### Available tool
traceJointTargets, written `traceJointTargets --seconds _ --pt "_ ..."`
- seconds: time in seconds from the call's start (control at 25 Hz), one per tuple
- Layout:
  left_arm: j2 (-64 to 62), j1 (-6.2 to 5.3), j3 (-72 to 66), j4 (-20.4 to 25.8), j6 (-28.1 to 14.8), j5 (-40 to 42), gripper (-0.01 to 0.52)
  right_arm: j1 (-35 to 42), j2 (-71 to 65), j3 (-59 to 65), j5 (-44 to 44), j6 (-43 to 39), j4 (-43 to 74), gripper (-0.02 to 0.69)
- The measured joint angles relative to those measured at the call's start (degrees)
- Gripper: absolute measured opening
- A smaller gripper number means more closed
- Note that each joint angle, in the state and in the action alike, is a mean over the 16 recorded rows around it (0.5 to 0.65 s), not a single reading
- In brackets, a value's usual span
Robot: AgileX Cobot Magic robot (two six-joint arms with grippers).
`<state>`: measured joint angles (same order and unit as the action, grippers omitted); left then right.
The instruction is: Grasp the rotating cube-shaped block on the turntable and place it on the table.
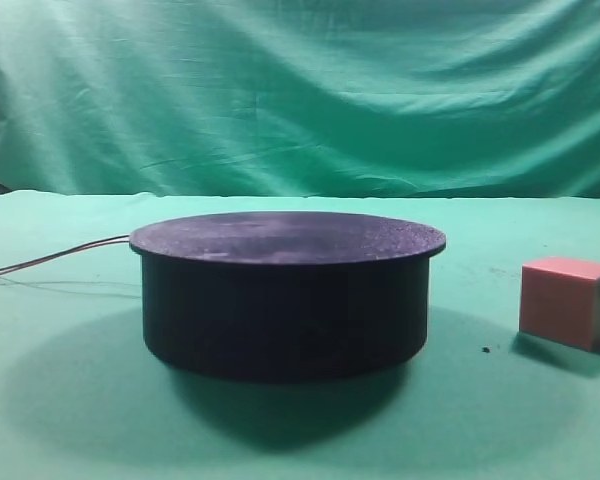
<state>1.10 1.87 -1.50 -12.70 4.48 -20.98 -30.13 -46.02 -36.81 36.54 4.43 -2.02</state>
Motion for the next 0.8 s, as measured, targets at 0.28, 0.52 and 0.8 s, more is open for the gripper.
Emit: traceJointTargets --seconds 0.28,0.52,0.8 --pt "0.00 0.00 0.00 0.00 0.00 0.00 0.000 8.84 11.44 10.83 -9.74 1.55 0.07 0.000" --pt "0.00 0.00 0.00 0.00 0.00 0.00 0.000 16.33 25.84 24.00 -18.98 1.59 -0.40 0.000" --pt "0.00 0.00 0.00 0.00 0.00 0.00 0.000 20.11 40.01 34.68 -22.39 1.59 -0.79 0.000"
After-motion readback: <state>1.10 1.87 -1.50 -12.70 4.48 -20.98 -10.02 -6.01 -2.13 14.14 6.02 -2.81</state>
